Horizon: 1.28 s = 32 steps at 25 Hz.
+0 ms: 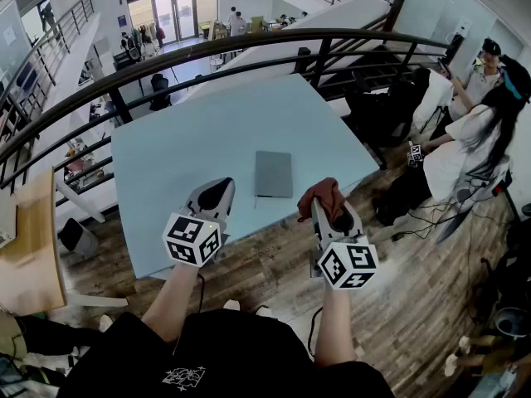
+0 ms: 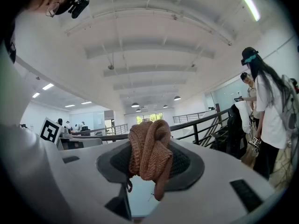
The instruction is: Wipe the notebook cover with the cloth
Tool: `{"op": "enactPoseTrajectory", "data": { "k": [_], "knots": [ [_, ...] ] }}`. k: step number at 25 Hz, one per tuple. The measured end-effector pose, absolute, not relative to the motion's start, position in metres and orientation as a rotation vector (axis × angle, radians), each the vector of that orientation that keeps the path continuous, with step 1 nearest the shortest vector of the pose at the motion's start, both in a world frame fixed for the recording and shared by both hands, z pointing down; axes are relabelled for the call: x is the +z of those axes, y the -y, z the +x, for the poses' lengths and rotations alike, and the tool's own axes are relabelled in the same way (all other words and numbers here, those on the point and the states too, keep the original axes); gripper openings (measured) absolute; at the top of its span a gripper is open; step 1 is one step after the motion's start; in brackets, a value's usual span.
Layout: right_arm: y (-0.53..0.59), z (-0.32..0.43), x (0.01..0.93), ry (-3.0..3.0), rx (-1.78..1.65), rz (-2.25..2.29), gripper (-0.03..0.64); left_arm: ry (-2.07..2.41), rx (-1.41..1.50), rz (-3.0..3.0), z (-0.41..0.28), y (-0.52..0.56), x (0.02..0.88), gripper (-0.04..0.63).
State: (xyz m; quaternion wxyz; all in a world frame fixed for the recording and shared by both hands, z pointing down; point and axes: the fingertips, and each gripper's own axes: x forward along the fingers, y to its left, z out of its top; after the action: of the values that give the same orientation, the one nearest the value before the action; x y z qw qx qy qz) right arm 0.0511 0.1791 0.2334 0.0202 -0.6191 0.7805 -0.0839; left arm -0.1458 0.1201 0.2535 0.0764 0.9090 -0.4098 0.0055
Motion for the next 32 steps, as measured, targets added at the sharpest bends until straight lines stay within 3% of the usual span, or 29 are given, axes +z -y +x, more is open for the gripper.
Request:
{"op": "enactPoseTrajectory", "data": {
  "k": [32],
  "knots": [
    [-0.157, -0.019, 0.242, -2.392, -0.3, -2.002, 0.17, 1.118, 0.018, 2.772, -0.213, -0.083, 0.265, 0.008]
  ]
}}
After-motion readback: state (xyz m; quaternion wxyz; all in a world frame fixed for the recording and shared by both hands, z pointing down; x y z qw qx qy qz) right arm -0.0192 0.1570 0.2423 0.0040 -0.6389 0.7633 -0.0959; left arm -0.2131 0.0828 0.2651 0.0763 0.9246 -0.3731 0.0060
